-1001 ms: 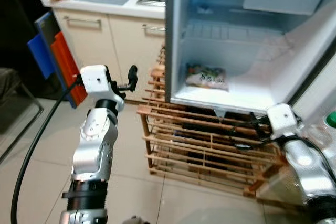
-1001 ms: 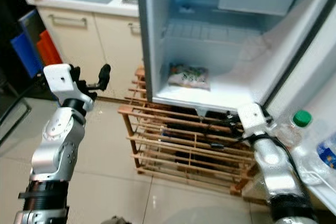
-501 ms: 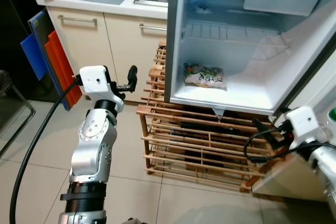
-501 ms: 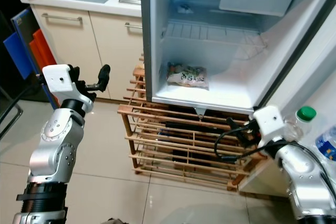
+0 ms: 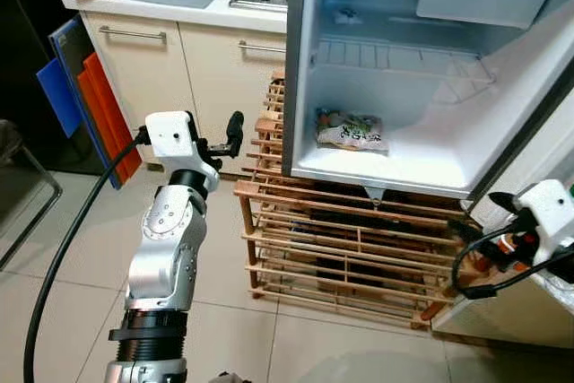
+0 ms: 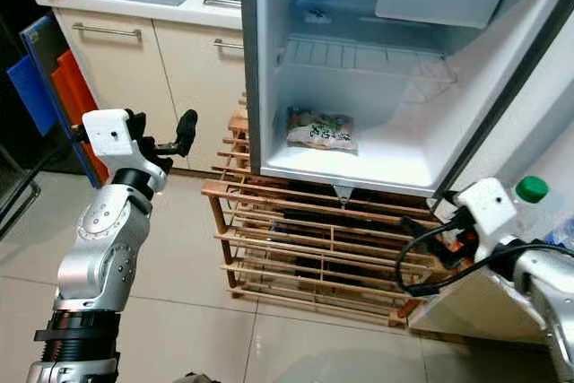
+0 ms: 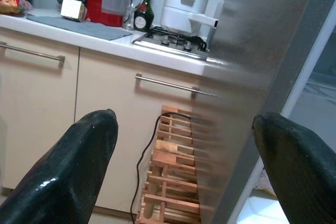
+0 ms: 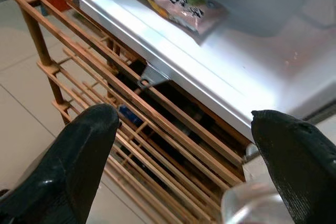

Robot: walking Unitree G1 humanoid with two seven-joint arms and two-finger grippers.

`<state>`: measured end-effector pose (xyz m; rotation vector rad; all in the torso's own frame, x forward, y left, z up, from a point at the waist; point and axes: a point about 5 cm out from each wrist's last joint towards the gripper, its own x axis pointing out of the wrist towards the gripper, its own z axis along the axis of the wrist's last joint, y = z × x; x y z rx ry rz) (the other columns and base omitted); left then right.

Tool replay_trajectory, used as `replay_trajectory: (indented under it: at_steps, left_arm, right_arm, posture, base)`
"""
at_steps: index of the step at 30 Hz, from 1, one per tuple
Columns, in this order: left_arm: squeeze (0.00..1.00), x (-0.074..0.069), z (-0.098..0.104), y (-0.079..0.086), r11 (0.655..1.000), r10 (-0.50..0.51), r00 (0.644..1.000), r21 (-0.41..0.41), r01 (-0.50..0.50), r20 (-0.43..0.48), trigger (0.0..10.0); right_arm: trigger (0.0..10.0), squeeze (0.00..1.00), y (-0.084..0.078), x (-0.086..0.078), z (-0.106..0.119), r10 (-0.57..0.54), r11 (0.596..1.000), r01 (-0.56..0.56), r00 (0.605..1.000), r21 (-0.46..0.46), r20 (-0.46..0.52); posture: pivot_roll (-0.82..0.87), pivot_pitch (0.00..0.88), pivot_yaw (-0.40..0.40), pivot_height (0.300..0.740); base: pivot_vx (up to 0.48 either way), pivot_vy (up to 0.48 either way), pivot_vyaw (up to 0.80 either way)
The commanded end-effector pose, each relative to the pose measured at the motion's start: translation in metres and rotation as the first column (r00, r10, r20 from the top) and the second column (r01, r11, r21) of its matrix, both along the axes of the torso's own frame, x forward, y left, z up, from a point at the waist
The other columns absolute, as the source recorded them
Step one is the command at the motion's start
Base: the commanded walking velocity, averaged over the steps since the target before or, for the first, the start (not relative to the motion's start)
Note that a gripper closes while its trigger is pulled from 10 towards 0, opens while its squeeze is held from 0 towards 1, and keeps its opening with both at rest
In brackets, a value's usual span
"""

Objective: Restocking fridge

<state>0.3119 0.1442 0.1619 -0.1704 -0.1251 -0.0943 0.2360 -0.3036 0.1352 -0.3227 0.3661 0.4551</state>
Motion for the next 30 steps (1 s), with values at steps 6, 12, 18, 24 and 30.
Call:
replay_trajectory:
  at_steps: [6,12,18,24,30]
  left_arm:
    - [0.00,-0.006,-0.008,-0.007,0.996,-0.087,0.995,0.027,0.088,-0.039,10.0]
    - [0.00,-0.009,-0.008,-0.009,0.994,-0.097,0.995,0.040,0.098,-0.031,10.0]
    - [0.00,-0.010,-0.007,-0.010,0.993,-0.102,0.994,0.048,0.104,-0.028,10.0]
    - [0.00,-0.010,-0.008,-0.012,0.993,-0.106,0.994,0.051,0.108,-0.029,10.0]
    - [0.00,-0.011,-0.008,-0.012,0.993,-0.106,0.994,0.053,0.107,-0.031,10.0]
  right_arm:
    - [10.0,0.00,-0.031,0.005,-0.005,-0.072,0.990,0.066,0.997,-0.127,-0.042]
    - [10.0,0.00,-0.053,0.007,-0.011,-0.131,0.970,0.118,0.990,-0.211,-0.052]
    - [10.0,0.00,-0.038,0.004,-0.022,-0.042,0.985,0.024,0.994,-0.171,-0.104]
    - [10.0,0.00,-0.031,-0.009,-0.042,0.014,0.985,-0.045,0.983,-0.164,-0.184]
    - [10.0,0.00,-0.026,-0.010,-0.041,0.037,0.987,-0.065,0.983,-0.147,-0.182]
  posture:
    - [-0.17,0.000,-0.019,0.740]
    - [-0.16,0.000,-0.025,0.740]
    - [-0.16,0.000,-0.031,0.740]
    - [-0.16,0.000,-0.037,0.740]
    - [-0.16,0.000,-0.039,0.740]
  base:
    - [0.000,0.000,0.00]
    - [0.000,0.000,0.00]
    - [0.000,0.000,0.00]
    - [0.000,0.000,0.00]
    - [0.000,0.000,0.00]
